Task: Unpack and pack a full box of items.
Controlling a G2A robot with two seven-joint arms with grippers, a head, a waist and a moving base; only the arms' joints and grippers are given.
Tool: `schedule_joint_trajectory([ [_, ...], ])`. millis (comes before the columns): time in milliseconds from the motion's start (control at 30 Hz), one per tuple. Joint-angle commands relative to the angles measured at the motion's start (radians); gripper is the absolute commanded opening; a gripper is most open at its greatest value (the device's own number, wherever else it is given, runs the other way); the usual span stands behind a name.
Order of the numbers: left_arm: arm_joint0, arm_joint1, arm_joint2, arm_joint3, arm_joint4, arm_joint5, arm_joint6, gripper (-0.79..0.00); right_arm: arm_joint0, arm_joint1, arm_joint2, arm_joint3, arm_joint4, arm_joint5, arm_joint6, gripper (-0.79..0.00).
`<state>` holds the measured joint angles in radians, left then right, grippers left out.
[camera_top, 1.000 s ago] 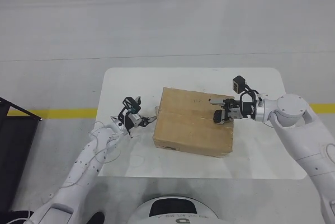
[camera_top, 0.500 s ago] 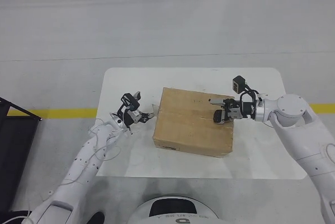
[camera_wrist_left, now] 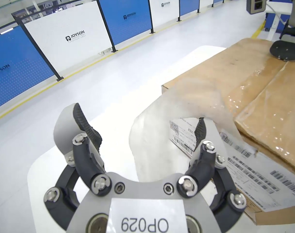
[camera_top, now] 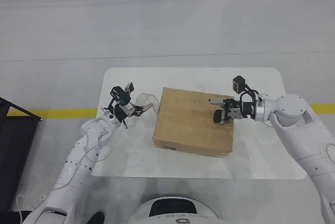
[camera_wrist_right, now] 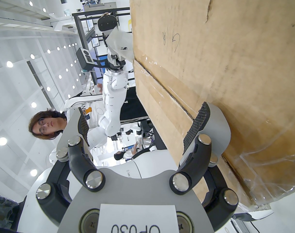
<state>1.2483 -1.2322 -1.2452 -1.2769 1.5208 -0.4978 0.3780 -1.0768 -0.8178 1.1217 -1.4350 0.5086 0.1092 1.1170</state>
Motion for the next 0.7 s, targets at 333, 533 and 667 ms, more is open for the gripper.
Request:
schedule_joint_trajectory([
  [333,0.006,0.001,0.043,-0.09,0.049,0.013,-0.063,0.0,0.0,0.0,0.0,0.0,0.0,0.0,0.0,0.0],
  [533,-0.007,0.001,0.06,-0.141,0.072,0.019,-0.101,0.0,0.0,0.0,0.0,0.0,0.0,0.0,0.0,0.0],
  [667,-0.016,0.0,0.074,-0.179,0.084,0.02,-0.135,0.0,0.0,0.0,0.0,0.0,0.0,0.0,0.0,0.0],
])
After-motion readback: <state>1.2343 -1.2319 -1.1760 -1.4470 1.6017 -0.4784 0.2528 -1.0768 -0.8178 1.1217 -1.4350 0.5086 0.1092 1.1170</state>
